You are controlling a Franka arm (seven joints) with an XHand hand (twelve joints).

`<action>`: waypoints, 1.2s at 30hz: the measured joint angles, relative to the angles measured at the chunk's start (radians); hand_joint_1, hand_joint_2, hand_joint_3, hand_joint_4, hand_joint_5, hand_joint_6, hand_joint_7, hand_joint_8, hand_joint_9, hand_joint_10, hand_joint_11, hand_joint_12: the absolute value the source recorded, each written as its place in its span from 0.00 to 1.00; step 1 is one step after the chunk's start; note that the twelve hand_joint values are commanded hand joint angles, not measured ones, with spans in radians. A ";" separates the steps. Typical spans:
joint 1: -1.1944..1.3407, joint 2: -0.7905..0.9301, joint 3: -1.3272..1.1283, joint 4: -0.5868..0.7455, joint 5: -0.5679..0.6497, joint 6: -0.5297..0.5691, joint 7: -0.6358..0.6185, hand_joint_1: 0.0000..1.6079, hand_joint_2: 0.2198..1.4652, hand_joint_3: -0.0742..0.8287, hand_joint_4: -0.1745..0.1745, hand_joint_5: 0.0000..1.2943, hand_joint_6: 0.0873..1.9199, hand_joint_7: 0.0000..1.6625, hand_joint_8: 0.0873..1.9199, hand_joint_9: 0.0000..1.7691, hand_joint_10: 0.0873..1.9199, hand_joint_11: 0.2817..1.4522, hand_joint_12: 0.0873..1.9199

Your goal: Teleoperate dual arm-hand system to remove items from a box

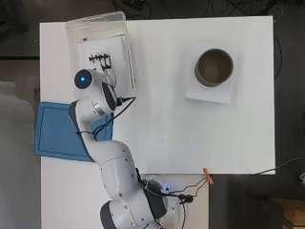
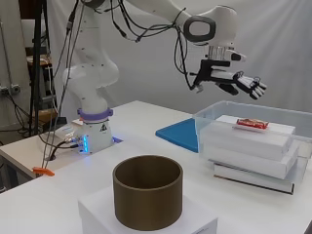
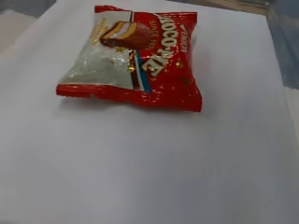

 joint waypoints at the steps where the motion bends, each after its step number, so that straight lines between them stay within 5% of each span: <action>1: -0.033 0.004 0.040 0.001 0.009 -0.001 0.000 0.12 0.50 0.08 0.39 0.06 0.00 0.13 0.00 0.19 0.00 0.13 0.00; 19: -0.022 0.208 0.039 0.101 -0.141 -0.076 0.189 0.13 0.54 0.09 0.33 0.02 0.00 0.11 0.00 0.16 0.00 0.12 0.00; 23: 0.001 0.253 0.019 0.163 -0.130 -0.163 0.188 0.17 0.55 0.09 0.38 0.05 0.00 0.11 0.00 0.15 0.00 0.10 0.00; 24: 0.008 0.262 0.016 0.176 -0.136 -0.184 0.197 0.24 0.61 0.10 0.44 0.19 0.00 0.22 0.00 0.25 0.00 0.15 0.00; 26: 0.021 0.288 0.010 0.208 -0.143 -0.234 0.220 0.47 0.76 0.08 0.72 0.45 0.46 0.54 0.57 0.59 0.56 0.46 0.52; 28: 0.022 0.302 0.003 0.228 -0.128 -0.261 0.209 0.54 0.83 0.08 0.81 0.51 0.70 0.69 0.90 0.76 0.88 0.63 0.82; 32: 0.022 0.288 -0.007 0.216 -0.070 -0.258 0.131 0.57 0.84 0.07 0.90 0.55 0.75 0.72 1.00 0.80 1.00 0.67 0.91; 35: 0.025 0.222 -0.016 0.191 -0.045 -0.229 0.115 0.59 0.85 0.07 0.73 0.54 0.76 0.63 1.00 0.71 1.00 0.60 0.89; 36: 0.027 0.186 -0.022 0.188 -0.022 -0.219 0.099 0.64 0.84 0.07 0.59 0.48 0.55 0.59 1.00 0.69 0.99 0.57 0.90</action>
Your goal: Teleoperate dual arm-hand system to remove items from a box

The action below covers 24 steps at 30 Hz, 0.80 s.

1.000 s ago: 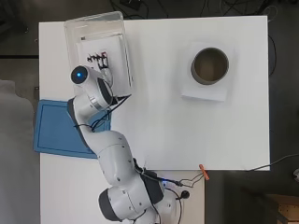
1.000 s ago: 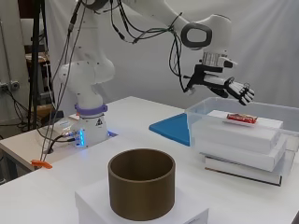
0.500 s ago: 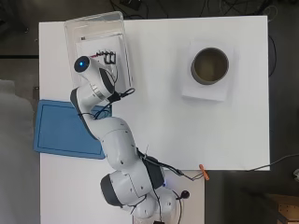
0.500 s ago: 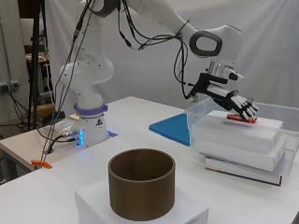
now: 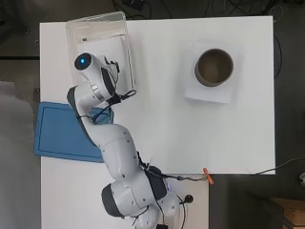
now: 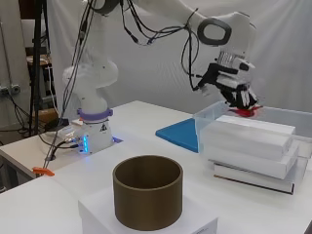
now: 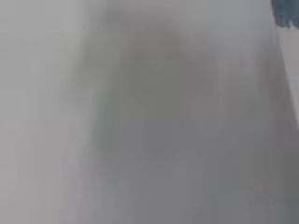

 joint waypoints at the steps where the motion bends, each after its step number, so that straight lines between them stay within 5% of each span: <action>1: 0.002 -0.043 -0.010 -0.005 0.026 0.012 -0.019 0.68 0.83 0.07 0.49 0.44 0.33 0.56 1.00 0.68 0.99 0.56 0.92; 3: 0.004 -0.127 -0.043 -0.023 0.102 0.030 -0.081 0.74 0.82 0.08 0.54 0.53 0.07 0.54 1.00 0.67 1.00 0.56 0.95; 6: 0.007 -0.200 -0.080 -0.044 0.247 0.037 -0.214 0.65 0.81 0.11 0.53 0.58 0.57 0.54 1.00 0.66 1.00 0.56 0.95; 7: 0.008 -0.212 -0.083 -0.056 0.278 0.043 -0.244 0.67 0.83 0.11 0.34 0.54 0.67 0.49 0.95 0.63 1.00 0.53 0.94; 9: 0.005 -0.265 -0.104 -0.100 0.298 0.062 -0.255 0.71 0.85 0.10 0.09 0.54 0.65 0.43 0.92 0.55 0.97 0.43 0.92; 11: 0.000 -0.348 -0.142 -0.128 0.273 0.070 -0.175 0.73 0.85 0.09 0.02 0.53 0.62 0.44 0.88 0.53 0.89 0.37 0.89; 13: -0.007 -0.426 -0.177 -0.145 0.264 0.071 -0.080 0.80 0.84 0.08 0.00 0.50 0.59 0.41 0.85 0.50 0.82 0.31 0.83; 17: -0.025 -0.467 -0.297 -0.157 0.265 0.041 -0.042 0.82 0.85 0.08 0.00 0.48 0.74 0.35 0.78 0.44 0.80 0.30 0.82; 20: -0.039 -0.465 -0.381 -0.154 0.269 0.041 -0.058 0.77 0.85 0.08 0.00 0.50 0.64 0.42 0.84 0.49 0.86 0.32 0.84; 24: -0.059 -0.348 -0.468 -0.067 0.317 0.068 -0.067 0.73 0.86 0.08 0.00 0.51 0.64 0.43 0.88 0.51 0.94 0.35 0.88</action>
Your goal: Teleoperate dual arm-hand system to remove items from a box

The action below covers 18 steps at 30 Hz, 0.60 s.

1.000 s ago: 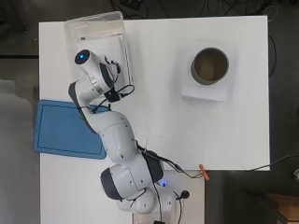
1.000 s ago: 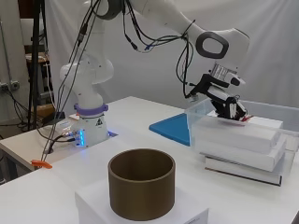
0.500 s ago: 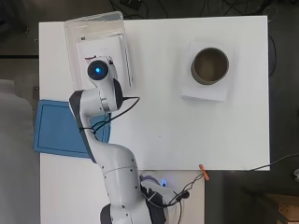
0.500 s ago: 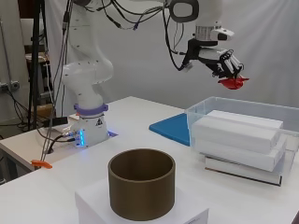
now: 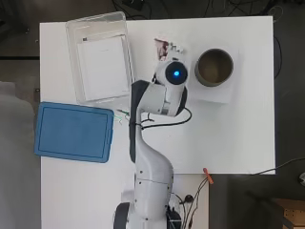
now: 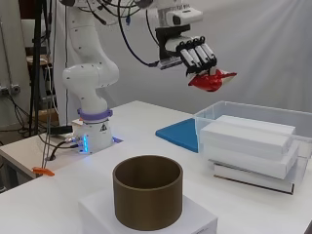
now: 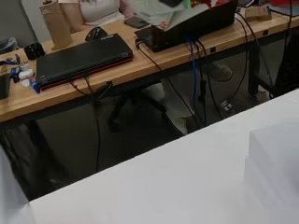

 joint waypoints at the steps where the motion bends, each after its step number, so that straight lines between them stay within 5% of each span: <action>1: -0.007 0.042 -0.028 0.034 0.006 0.005 -0.012 0.73 0.87 0.09 0.00 0.50 0.65 0.42 0.89 0.53 0.96 0.37 0.90; 6: -0.043 0.212 -0.153 0.144 0.020 0.052 -0.034 0.72 0.88 0.09 0.03 0.48 0.69 0.40 0.93 0.55 1.00 0.41 0.94; 10: -0.060 0.217 -0.196 0.098 0.036 0.082 -0.090 0.72 0.88 0.08 0.00 0.50 0.66 0.41 0.92 0.54 1.00 0.38 0.93; 12: -0.069 0.197 -0.214 0.053 0.039 0.094 -0.120 0.60 0.87 0.08 0.64 0.51 0.72 0.44 0.95 0.55 1.00 0.38 0.93; 14: -0.077 0.150 -0.217 -0.003 0.023 0.101 -0.093 0.53 0.87 0.09 0.91 0.49 0.77 0.45 0.95 0.54 1.00 0.37 0.92; 15: -0.079 0.122 -0.219 -0.037 0.009 0.105 -0.077 0.53 0.88 0.09 0.92 0.49 0.78 0.45 0.95 0.54 0.99 0.37 0.91; 17: -0.083 0.068 -0.229 -0.107 -0.004 0.116 -0.062 0.65 0.89 0.09 0.32 0.47 0.73 0.42 0.94 0.54 1.00 0.36 0.90; 18: -0.084 0.062 -0.231 -0.119 -0.006 0.119 -0.056 0.62 0.89 0.09 0.44 0.47 0.75 0.41 0.95 0.54 1.00 0.37 0.90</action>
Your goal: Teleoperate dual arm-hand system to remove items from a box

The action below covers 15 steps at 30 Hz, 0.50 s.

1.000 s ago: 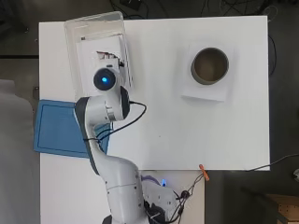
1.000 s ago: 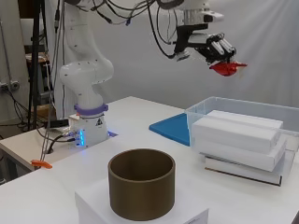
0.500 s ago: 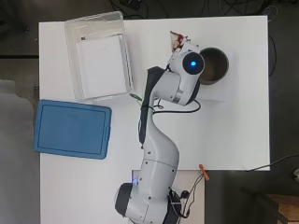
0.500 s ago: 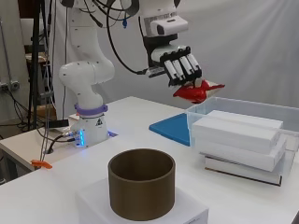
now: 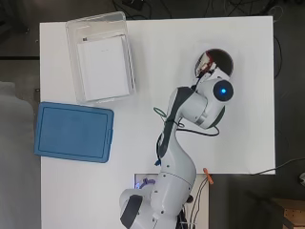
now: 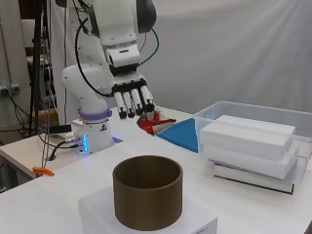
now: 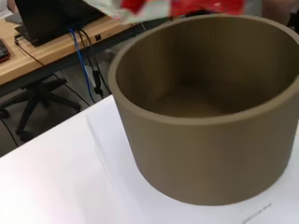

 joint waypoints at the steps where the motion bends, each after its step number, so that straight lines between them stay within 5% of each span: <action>1: -0.002 0.005 -0.002 -0.003 -0.009 0.001 0.014 0.59 0.88 0.08 0.62 0.48 0.76 0.41 0.96 0.54 1.00 0.37 0.90; 3: -0.006 0.048 -0.004 0.023 -0.036 -0.005 0.073 0.55 0.87 0.08 0.86 0.49 0.77 0.41 0.99 0.55 1.00 0.38 0.92; 5: -0.007 0.091 -0.011 0.055 -0.058 -0.011 0.125 0.65 0.88 0.09 0.31 0.48 0.71 0.40 0.96 0.52 1.00 0.35 0.90; 6: 0.000 0.103 -0.022 0.061 -0.075 -0.013 0.139 0.68 0.89 0.09 0.16 0.47 0.73 0.39 0.91 0.51 1.00 0.34 0.89; 8: 0.027 0.114 -0.060 0.069 -0.122 -0.014 0.154 0.59 0.87 0.08 0.67 0.49 0.75 0.40 0.90 0.53 1.00 0.34 0.88; 9: 0.040 0.121 -0.078 0.077 -0.137 -0.011 0.159 0.49 0.86 0.08 0.75 0.42 0.55 0.38 0.68 0.49 0.82 0.29 0.74; 11: 0.044 0.157 -0.093 0.108 -0.127 -0.004 0.171 0.22 0.64 0.06 0.50 0.14 0.13 0.13 0.18 0.19 0.27 0.12 0.27; 13: 0.028 0.217 -0.080 0.155 -0.083 -0.015 0.164 0.10 0.54 0.07 0.35 0.03 0.00 0.03 0.01 0.06 0.05 0.09 0.05; 15: 0.008 0.290 -0.070 0.218 -0.041 -0.055 0.106 0.06 0.51 0.07 0.33 0.01 0.00 0.01 0.00 0.03 0.00 0.09 0.00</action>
